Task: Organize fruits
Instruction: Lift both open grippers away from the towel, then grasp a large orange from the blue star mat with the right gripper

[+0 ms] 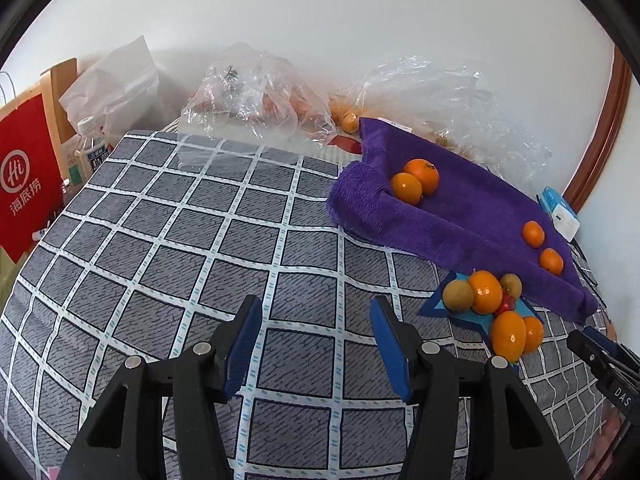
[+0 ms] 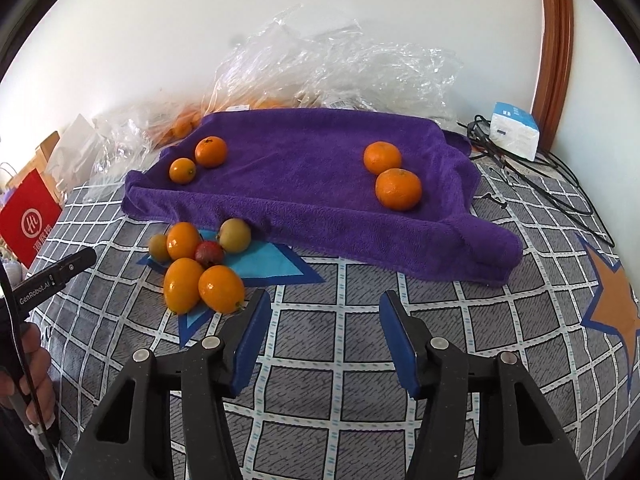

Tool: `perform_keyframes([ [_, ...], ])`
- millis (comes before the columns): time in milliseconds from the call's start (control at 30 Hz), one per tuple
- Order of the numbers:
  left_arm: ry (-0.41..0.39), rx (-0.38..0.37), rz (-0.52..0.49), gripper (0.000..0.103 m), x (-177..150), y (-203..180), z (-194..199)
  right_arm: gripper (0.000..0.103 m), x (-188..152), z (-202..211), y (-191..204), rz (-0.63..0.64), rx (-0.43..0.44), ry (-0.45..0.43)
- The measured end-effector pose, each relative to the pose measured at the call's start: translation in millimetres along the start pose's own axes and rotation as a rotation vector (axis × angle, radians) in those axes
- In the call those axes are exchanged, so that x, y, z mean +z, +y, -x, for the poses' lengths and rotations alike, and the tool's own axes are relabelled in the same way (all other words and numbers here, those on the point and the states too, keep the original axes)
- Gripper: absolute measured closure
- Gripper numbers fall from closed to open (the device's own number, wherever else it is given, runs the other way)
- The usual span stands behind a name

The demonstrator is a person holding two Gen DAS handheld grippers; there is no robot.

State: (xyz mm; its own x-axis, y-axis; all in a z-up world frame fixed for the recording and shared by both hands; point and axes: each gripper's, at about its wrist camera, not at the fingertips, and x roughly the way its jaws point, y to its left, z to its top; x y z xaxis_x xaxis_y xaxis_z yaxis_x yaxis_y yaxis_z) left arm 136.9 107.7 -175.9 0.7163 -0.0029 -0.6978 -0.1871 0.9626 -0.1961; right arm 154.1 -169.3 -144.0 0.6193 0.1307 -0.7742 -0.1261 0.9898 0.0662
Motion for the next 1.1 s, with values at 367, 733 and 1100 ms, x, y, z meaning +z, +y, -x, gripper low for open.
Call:
perform_keyframes([
  [367, -0.031, -0.025, 0.013, 0.049, -1.3, 0.4, 4.9, 0.047, -3.2, -2.8, 4.3, -0.004, 0.010, 0.006],
  [733, -0.031, -0.036, -0.009, 0.049, -2.4, -3.3, 6.0, 0.047, -6.5, -4.8, 4.6, -0.005, 0.005, 0.006],
  [1100, -0.016, -0.032, -0.018, 0.049, -2.6, -4.6, 4.1, 0.047, -5.7, -2.0, 4.8, 0.006, 0.010, -0.002],
])
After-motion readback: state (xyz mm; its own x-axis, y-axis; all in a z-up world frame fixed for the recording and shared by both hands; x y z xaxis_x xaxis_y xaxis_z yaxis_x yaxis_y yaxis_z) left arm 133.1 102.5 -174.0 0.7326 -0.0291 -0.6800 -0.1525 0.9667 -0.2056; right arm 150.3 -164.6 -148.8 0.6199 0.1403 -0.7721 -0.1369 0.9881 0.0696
